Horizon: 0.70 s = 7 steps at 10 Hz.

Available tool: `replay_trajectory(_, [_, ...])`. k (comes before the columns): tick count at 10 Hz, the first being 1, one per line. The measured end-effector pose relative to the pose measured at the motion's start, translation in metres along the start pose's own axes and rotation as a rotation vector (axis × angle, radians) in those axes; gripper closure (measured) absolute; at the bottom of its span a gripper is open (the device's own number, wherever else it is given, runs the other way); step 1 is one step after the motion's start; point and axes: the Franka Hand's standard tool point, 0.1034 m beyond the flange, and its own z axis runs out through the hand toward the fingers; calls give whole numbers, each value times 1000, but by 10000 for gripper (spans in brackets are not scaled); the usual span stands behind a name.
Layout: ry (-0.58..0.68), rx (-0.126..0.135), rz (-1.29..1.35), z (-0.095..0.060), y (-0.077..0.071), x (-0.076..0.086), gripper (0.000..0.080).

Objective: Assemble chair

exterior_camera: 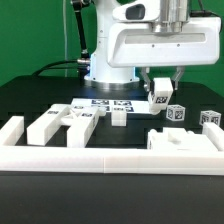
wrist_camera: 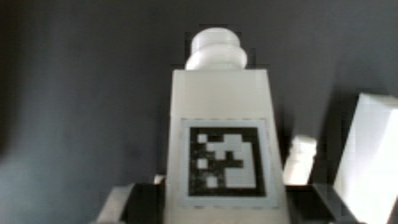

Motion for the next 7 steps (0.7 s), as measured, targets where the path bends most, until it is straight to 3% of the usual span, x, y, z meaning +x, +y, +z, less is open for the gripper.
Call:
replay_trajectory(1, [65, -7, -4, -4, -2, 10, 508])
replay_trajectory(5, [325, -56, -21, -2, 5, 10, 508])
replay_trajectory(7, [319, -49, -30, -5, -1, 16, 508])
